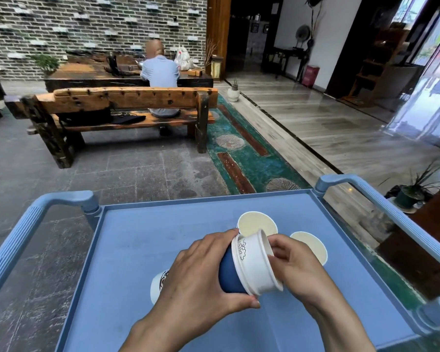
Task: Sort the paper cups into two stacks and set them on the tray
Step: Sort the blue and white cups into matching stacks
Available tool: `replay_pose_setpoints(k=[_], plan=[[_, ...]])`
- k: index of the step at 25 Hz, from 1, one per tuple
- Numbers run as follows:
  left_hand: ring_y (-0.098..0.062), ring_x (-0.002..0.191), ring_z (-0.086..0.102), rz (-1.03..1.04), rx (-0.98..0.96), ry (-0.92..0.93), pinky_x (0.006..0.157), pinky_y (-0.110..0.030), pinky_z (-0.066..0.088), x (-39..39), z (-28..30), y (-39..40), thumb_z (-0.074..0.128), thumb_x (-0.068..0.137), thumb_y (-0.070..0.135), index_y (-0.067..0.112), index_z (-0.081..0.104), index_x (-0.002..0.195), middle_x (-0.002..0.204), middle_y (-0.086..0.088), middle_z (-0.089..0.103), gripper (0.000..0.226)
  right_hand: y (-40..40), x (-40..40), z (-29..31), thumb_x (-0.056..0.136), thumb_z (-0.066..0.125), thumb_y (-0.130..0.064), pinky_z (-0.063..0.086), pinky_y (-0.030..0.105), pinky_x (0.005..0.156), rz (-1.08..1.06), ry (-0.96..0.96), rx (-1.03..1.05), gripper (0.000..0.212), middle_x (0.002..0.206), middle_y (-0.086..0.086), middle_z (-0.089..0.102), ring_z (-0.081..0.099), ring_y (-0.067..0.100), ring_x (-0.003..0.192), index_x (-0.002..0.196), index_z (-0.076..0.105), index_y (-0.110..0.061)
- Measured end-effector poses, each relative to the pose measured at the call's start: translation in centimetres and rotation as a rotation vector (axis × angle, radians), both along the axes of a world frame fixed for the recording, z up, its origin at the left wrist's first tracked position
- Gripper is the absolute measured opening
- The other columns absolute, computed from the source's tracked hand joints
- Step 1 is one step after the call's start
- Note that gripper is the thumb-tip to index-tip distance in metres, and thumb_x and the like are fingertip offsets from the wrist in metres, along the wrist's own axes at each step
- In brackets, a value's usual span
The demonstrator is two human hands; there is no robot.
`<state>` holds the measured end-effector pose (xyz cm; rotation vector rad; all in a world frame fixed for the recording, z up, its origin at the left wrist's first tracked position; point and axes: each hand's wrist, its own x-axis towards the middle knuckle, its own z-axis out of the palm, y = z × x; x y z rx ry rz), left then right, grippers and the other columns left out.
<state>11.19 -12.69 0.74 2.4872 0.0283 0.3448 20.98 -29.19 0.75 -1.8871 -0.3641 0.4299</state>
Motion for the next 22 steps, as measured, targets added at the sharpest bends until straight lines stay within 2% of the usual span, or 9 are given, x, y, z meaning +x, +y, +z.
replay_pose_setpoints(k=[2, 4, 7, 10, 12, 14, 16, 18, 22], plan=[[0.015, 0.119, 0.032, 0.003, 0.049, -0.009, 0.094, -0.013, 0.025, 0.4, 0.0, -0.2, 0.065, 0.045, 0.080, 0.064, 0.012, 0.128, 0.115, 0.052, 0.029, 0.100, -0.7, 0.5, 0.0, 0.076, 0.062, -0.003, 0.051, 0.031, 0.059, -0.093, -0.005, 0.033, 0.019, 0.082, 0.002, 0.076, 0.068, 0.016, 0.072, 0.082, 0.072, -0.018], [0.011, 0.120, 0.035, 0.025, 0.058, -0.020, 0.093, -0.013, 0.026, 0.7, 0.1, 0.0, 0.066, 0.045, 0.078, 0.067, 0.015, 0.126, 0.116, 0.050, 0.032, 0.096, -2.0, 1.4, 0.5, 0.076, 0.066, 0.001, 0.049, 0.029, 0.052, -0.165, 0.022, 0.111, 0.022, 0.083, 0.004, 0.076, 0.067, 0.014, 0.069, 0.083, 0.073, -0.018], [0.017, 0.121, 0.030, 0.015, 0.071, -0.019, 0.096, -0.006, 0.017, 1.1, 0.7, -0.4, 0.068, 0.045, 0.077, 0.064, 0.019, 0.130, 0.124, 0.048, 0.035, 0.099, -2.6, 1.9, 1.0, 0.067, 0.072, -0.009, 0.049, 0.024, 0.053, -0.052, 0.069, 0.122, 0.020, 0.078, -0.003, 0.076, 0.066, 0.007, 0.067, 0.082, 0.074, -0.022], [0.026, 0.121, 0.018, -0.062, 0.095, -0.028, 0.098, -0.004, 0.011, 1.8, 1.3, -2.1, 0.065, 0.046, 0.080, 0.057, 0.011, 0.135, 0.124, 0.056, 0.022, 0.107, -1.8, 1.5, 0.5, 0.062, 0.067, -0.027, 0.047, 0.028, 0.058, 0.021, 0.058, -0.010, 0.021, 0.071, 0.001, 0.072, 0.062, 0.010, 0.065, 0.079, 0.072, -0.016], [0.024, 0.122, 0.016, -0.098, 0.085, -0.014, 0.098, -0.004, 0.013, 2.4, 1.4, -3.1, 0.063, 0.047, 0.082, 0.061, 0.004, 0.132, 0.120, 0.061, 0.014, 0.105, -2.1, 1.7, 0.3, 0.064, 0.066, -0.032, 0.042, 0.022, 0.054, -0.002, 0.012, -0.029, 0.014, 0.059, -0.004, 0.064, 0.056, 0.007, 0.056, 0.068, 0.070, -0.020], [0.017, 0.124, 0.019, -0.100, 0.067, -0.010, 0.095, -0.004, 0.017, 3.0, 1.6, -3.8, 0.060, 0.046, 0.082, 0.062, 0.002, 0.129, 0.120, 0.058, 0.018, 0.103, -3.0, 2.2, 0.3, 0.064, 0.065, -0.031, 0.036, 0.015, 0.047, -0.055, -0.029, -0.002, 0.012, 0.048, -0.013, 0.053, 0.047, 0.003, 0.047, 0.054, 0.064, -0.025], [0.014, 0.124, 0.022, -0.101, 0.068, -0.014, 0.095, -0.007, 0.022, 3.4, 1.8, -4.4, 0.057, 0.046, 0.084, 0.060, 0.000, 0.129, 0.128, 0.049, 0.025, 0.103, -3.9, 2.6, 0.1, 0.064, 0.066, -0.035, 0.040, 0.022, 0.049, -0.118, -0.037, 0.027, 0.015, 0.053, -0.003, 0.059, 0.052, 0.009, 0.051, 0.061, 0.068, -0.020], [0.011, 0.123, 0.026, -0.102, 0.090, -0.027, 0.098, -0.016, 0.028, 4.0, 1.9, -5.0, 0.055, 0.047, 0.085, 0.058, -0.002, 0.131, 0.135, 0.039, 0.031, 0.105, -4.7, 2.8, -0.1, 0.064, 0.067, -0.038, 0.045, 0.032, 0.055, -0.137, -0.055, 0.031, 0.028, 0.071, 0.016, 0.067, 0.058, 0.019, 0.057, 0.074, 0.070, -0.012], [0.000, 0.126, 0.033, -0.075, 0.220, -0.047, 0.095, -0.023, 0.029, 4.5, 1.4, -6.0, 0.052, 0.049, 0.085, 0.052, 0.007, 0.140, 0.138, 0.030, 0.036, 0.106, -6.6, 3.9, 0.1, 0.059, 0.067, -0.019, 0.045, 0.035, 0.055, -0.251, -0.054, 0.079, 0.017, 0.073, 0.021, 0.067, 0.055, 0.017, 0.060, 0.074, 0.071, -0.013]])
